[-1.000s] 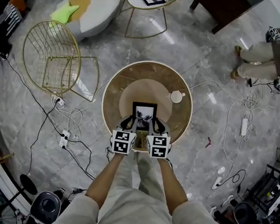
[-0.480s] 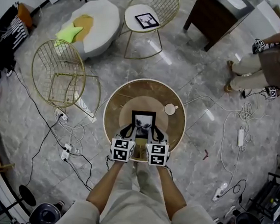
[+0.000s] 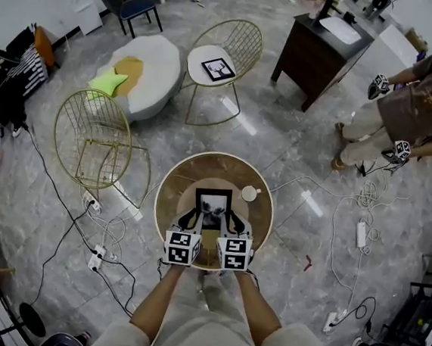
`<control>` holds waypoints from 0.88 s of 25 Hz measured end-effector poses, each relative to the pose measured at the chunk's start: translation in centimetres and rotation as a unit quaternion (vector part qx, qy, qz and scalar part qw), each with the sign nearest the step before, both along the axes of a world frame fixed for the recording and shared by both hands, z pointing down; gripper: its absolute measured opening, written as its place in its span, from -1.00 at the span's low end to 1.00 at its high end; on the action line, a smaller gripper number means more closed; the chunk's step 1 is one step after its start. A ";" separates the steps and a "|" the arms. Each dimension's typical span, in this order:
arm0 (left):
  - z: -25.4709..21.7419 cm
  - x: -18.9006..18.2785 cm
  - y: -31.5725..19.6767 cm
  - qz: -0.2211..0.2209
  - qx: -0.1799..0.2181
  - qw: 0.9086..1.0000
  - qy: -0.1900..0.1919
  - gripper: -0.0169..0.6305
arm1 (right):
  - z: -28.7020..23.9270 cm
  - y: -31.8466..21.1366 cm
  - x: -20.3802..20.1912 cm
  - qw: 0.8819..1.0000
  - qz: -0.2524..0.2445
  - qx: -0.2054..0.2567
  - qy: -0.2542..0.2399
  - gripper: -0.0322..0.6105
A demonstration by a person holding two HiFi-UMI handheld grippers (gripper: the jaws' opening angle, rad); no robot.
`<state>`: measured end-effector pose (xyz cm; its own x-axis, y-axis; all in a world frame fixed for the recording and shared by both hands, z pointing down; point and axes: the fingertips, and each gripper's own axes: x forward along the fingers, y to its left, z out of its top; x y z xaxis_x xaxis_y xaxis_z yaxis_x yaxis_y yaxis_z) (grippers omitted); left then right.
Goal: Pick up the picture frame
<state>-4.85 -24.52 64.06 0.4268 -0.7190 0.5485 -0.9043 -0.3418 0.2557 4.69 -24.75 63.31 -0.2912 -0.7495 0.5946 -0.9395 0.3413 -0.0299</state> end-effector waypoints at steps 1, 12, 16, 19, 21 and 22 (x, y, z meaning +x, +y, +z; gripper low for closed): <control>-0.5 0.0 -0.2 -0.002 0.005 1.000 0.000 -0.72 | -0.5 -0.2 0.0 1.000 -0.001 0.005 -0.001 -0.67; -6.4 -0.4 -1.0 -0.011 0.067 0.998 -0.007 -0.72 | -6.6 -1.2 -0.5 0.998 -0.014 0.068 -0.007 -0.67; -8.8 -0.1 -1.1 -0.020 0.086 0.996 -0.008 -0.72 | -8.9 -1.3 -0.2 0.996 -0.018 0.088 -0.013 -0.67; -10.9 0.3 -1.8 -0.021 0.105 0.994 -0.008 -0.72 | -11.1 -1.9 0.2 0.994 -0.018 0.109 -0.015 -0.67; -12.1 0.2 -2.0 -0.024 0.118 0.993 -0.007 -0.72 | -12.3 -2.1 0.2 0.992 -0.018 0.124 -0.014 -0.67; -12.7 0.1 -2.1 -0.026 0.125 0.992 -0.007 -0.72 | -12.9 -2.2 0.1 0.991 -0.019 0.130 -0.014 -0.67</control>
<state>-4.76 -26.62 51.33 0.3797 -0.8540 0.3556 -0.9251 -0.3464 0.1557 4.74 -26.91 50.41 -0.3359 -0.8646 0.3738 -0.9258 0.3760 0.0379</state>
